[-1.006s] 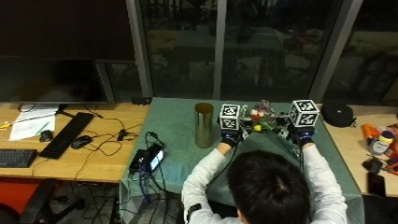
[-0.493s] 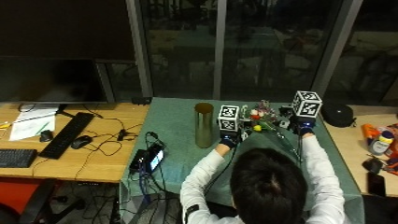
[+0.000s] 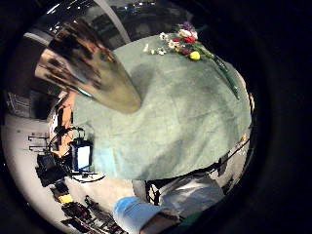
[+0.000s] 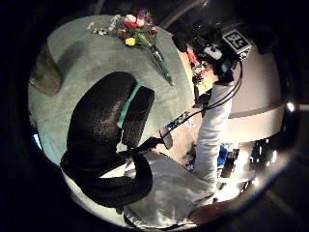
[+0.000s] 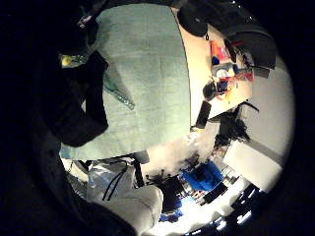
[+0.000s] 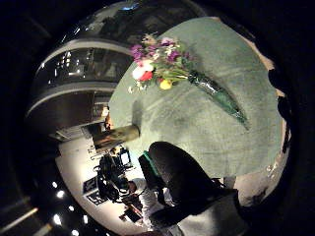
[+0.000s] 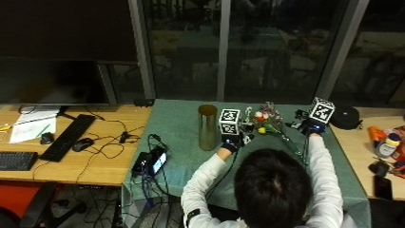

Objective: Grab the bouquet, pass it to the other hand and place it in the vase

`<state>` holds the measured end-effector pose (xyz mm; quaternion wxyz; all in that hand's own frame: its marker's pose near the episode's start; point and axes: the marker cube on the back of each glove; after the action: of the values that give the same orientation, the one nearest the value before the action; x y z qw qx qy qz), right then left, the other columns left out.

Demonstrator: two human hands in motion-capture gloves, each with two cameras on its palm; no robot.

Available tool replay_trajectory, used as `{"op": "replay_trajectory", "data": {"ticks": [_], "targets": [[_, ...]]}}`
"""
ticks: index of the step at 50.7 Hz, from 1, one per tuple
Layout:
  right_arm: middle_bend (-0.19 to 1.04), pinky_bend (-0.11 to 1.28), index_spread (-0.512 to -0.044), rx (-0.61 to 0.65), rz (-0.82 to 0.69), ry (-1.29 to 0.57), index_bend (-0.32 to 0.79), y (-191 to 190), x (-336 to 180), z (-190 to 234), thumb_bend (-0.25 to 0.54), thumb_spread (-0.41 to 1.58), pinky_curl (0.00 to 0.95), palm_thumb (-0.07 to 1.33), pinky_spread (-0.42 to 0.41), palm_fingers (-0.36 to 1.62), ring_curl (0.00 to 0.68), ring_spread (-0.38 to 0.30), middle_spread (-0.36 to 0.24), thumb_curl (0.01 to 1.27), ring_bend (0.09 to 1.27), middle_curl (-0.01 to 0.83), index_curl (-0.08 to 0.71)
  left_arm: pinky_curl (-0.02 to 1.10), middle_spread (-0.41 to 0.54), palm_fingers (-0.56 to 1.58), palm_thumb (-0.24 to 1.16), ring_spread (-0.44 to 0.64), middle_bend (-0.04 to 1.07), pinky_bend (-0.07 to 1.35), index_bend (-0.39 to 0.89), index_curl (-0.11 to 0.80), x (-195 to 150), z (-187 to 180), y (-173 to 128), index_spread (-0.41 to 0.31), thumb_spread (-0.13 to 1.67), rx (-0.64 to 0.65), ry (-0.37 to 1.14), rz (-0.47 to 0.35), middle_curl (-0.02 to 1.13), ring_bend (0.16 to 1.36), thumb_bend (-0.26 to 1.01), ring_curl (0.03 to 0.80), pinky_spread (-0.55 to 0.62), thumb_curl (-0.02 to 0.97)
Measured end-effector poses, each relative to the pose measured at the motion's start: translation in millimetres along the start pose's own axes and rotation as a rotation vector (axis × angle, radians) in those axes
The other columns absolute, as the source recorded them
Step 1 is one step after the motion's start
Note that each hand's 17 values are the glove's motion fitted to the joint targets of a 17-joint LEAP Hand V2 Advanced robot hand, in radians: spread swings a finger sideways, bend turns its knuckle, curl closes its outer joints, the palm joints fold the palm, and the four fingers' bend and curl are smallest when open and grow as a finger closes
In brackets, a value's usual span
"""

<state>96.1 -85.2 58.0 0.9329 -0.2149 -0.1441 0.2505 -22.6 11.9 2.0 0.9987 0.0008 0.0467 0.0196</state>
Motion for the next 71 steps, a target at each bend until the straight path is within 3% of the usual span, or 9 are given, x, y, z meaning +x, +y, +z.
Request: {"op": "replay_trajectory", "data": {"ticks": [2,6,12,20,32,44,50,58,71], "targets": [[0.26,0.89,-0.156,0.056,-0.063,-0.006,-0.04,-13.3,2.4,3.7,-0.044,1.04,0.413,0.33,0.144,0.38,0.374,0.011,0.099,0.27,0.83,0.373,-0.002,0.36,0.084,0.42,0.19,0.2,0.18,0.31,0.14,0.333,0.7,-1.0,1.3,-0.024,1.19,-0.001,0.007,0.008,0.33,0.46,-0.02,0.309,0.18,0.26],[0.28,0.92,-0.148,-0.057,0.1,-0.012,-0.03,-1.6,14.3,16.7,-0.038,1.02,0.415,0.32,0.12,0.37,0.381,-0.006,0.099,0.27,0.85,0.381,-0.013,0.37,0.085,0.42,0.19,0.2,0.18,0.32,0.14,0.328,-1.2,3.7,-2.1,-0.021,1.19,-0.003,0.01,0.004,0.33,0.47,-0.02,0.311,0.18,0.261],[0.29,0.94,-0.135,0.152,0.008,-0.003,-0.01,-5.6,19.8,28.5,-0.03,1.0,0.412,0.31,0.103,0.36,0.388,-0.019,0.099,0.28,0.87,0.39,-0.011,0.37,0.086,0.41,0.19,0.2,0.18,0.32,0.14,0.325,-0.8,7.5,-4.0,-0.014,1.19,-0.01,0.022,0.008,0.34,0.47,-0.02,0.313,0.18,0.262],[0.33,0.95,-0.119,0.225,-0.001,-0.023,0.0,-26.0,29.8,62.3,-0.022,1.0,0.4,0.33,0.083,0.39,0.385,-0.047,0.086,0.29,0.88,0.401,-0.007,0.37,0.086,0.41,0.19,0.2,0.18,0.32,0.14,0.32,-3.5,12.0,-5.3,-0.011,1.19,-0.017,0.009,-0.002,0.34,0.47,-0.02,0.315,0.18,0.263],[0.37,0.95,-0.11,0.12,0.118,0.017,0.02,-35.0,36.1,112.6,-0.022,1.0,0.387,0.36,0.026,0.43,0.392,-0.096,0.047,0.3,0.9,0.418,-0.002,0.37,0.086,0.41,0.19,0.2,0.18,0.32,0.14,0.315,-3.8,14.0,-6.6,-0.01,1.19,-0.024,-0.003,-0.013,0.34,0.47,-0.02,0.317,0.18,0.264],[0.43,0.9,-0.109,0.169,0.164,0.145,0.04,-42.1,28.4,137.5,0.009,1.01,0.365,0.49,-0.024,0.52,0.375,-0.117,-0.007,0.33,0.83,0.435,0.015,0.37,0.086,0.41,0.19,0.2,0.18,0.32,0.14,0.313,-1.2,15.5,-6.1,-0.01,1.19,-0.037,0.013,-0.013,0.35,0.47,-0.02,0.317,0.18,0.264],[0.43,0.85,-0.141,0.177,0.123,0.145,0.13,-36.1,17.6,144.8,0.044,1.03,0.342,0.63,-0.14,0.75,0.359,-0.167,-0.07,0.35,0.77,0.435,0.072,0.37,0.086,0.41,0.19,0.2,0.18,0.32,0.15,0.315,-2.3,15.6,-6.6,-0.01,1.19,-0.04,-0.001,-0.019,0.35,0.47,-0.02,0.317,0.18,0.264],[0.4,0.63,-0.206,0.213,0.151,0.122,0.3,-32.0,16.1,144.8,0.126,1.09,0.313,0.85,-0.254,1.12,0.374,-0.208,-0.144,0.38,0.69,0.454,0.216,0.37,0.086,0.41,0.19,0.2,0.18,0.32,0.15,0.317,0.4,14.0,-4.6,-0.01,1.19,-0.07,-0.005,-0.024,0.35,0.47,-0.02,0.318,0.18,0.265],[0.39,0.57,-0.223,0.292,0.099,0.069,0.22,-34.8,14.6,136.9,0.118,1.12,0.336,0.95,-0.296,1.29,0.412,-0.227,-0.196,0.42,0.66,0.482,0.321,0.37,0.086,0.42,0.19,0.2,0.18,0.31,0.15,0.321,-3.0,13.1,-9.7,-0.02,1.19,-0.102,-0.008,-0.032,0.35,0.46,-0.02,0.317,0.18,0.265]]}}
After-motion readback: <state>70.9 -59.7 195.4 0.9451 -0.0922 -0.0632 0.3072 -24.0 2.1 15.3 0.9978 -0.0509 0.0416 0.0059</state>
